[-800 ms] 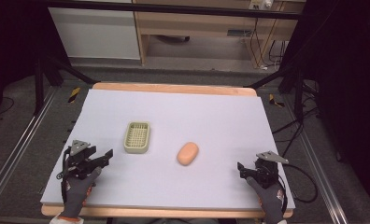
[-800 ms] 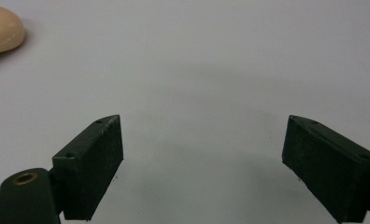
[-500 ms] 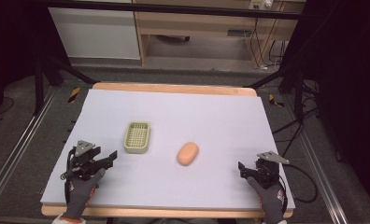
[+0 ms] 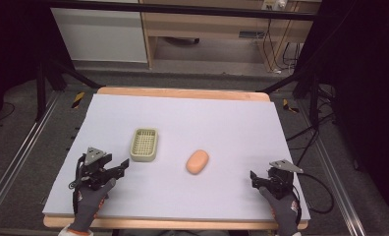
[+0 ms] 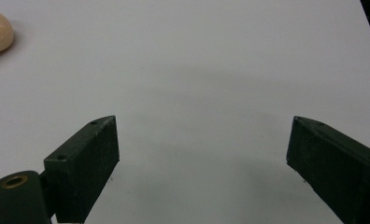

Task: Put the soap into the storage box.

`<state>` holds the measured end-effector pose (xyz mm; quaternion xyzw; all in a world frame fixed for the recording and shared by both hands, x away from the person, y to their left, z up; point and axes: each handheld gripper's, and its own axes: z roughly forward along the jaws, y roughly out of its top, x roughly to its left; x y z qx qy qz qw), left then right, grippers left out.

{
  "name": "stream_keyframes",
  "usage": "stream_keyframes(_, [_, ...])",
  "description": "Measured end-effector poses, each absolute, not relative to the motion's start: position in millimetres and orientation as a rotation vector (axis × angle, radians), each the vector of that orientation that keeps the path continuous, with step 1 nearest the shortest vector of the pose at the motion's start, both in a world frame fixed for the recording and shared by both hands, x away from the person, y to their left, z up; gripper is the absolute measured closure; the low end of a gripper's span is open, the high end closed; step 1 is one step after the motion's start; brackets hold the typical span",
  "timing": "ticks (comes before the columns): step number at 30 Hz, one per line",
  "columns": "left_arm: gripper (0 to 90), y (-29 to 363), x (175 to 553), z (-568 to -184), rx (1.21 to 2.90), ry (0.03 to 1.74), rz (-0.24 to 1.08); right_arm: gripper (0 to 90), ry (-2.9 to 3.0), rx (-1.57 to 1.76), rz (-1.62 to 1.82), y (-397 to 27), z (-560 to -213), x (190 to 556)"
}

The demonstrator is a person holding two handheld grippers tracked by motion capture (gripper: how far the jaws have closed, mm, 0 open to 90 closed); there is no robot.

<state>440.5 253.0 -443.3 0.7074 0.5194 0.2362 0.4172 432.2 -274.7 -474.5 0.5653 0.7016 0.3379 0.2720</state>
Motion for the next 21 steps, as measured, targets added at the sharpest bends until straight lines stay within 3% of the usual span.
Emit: stream_keyframes(21, [30.6, 227.3, 441.1, -436.7, 1.803, 1.244, 0.578, 9.7, 1.869, 1.519, 0.916, -272.7, -472.5, 430.6])
